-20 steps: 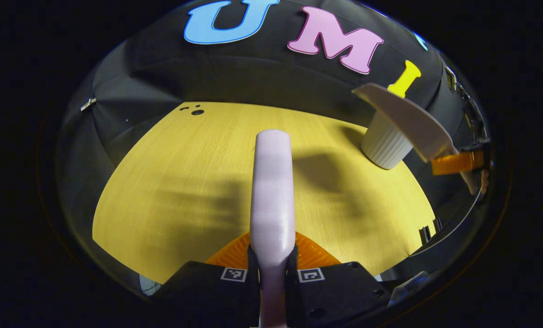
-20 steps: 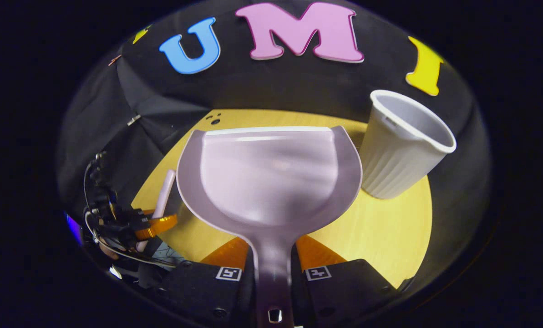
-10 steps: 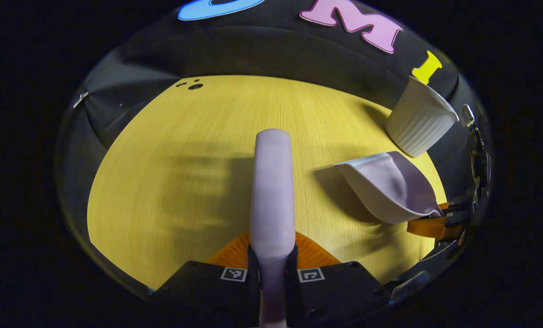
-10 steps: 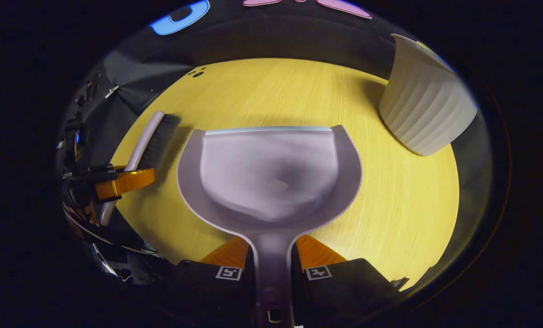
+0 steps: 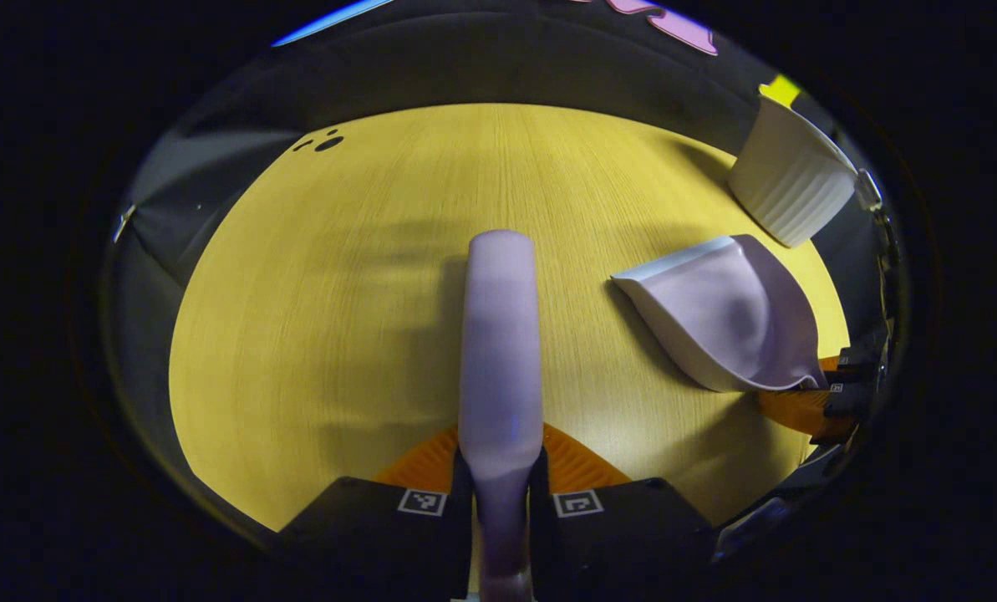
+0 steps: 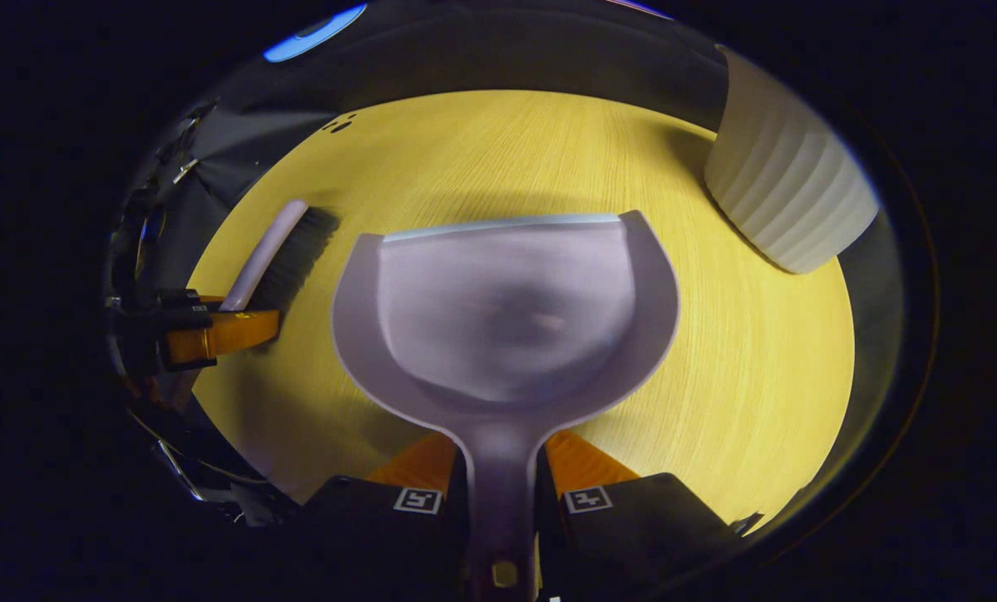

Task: Pick up the small broom and dustpan from the desktop, sweep the trash into the dustpan with the broom, and then empty the trash into the garbage bin.

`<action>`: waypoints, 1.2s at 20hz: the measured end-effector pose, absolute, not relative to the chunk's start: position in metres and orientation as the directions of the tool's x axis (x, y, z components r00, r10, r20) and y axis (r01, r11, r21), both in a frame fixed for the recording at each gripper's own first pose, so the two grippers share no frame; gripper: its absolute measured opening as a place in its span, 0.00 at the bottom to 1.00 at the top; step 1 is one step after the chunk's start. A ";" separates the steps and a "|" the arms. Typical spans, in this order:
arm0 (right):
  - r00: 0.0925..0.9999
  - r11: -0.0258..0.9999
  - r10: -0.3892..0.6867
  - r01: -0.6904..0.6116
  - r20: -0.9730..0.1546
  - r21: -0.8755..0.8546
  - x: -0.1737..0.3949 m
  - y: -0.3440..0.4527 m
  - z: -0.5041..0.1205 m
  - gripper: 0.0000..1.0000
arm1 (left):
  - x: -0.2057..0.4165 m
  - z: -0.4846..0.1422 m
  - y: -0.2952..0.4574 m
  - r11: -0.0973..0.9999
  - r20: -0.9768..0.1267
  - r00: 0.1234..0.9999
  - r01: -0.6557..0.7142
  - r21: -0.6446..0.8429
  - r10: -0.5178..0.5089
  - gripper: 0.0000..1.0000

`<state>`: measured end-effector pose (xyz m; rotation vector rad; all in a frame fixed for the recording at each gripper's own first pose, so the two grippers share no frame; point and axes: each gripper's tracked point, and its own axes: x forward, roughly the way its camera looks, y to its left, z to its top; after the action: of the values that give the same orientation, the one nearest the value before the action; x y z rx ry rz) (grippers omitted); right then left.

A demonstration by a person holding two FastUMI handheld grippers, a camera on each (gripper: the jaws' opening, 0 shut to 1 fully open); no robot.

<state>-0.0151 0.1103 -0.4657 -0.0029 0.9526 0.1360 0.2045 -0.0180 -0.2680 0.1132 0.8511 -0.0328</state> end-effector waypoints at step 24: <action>0.938 0.987 0.158 -0.159 -0.307 0.023 -0.104 0.153 -0.264 0.99 | 0.029 -0.049 -0.074 0.997 0.033 0.999 0.030 0.069 -0.032 0.96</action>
<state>-0.1040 0.1528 -0.2642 -0.0024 0.3136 0.1620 0.0288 -0.0744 -0.0489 0.0686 -0.0337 -0.0309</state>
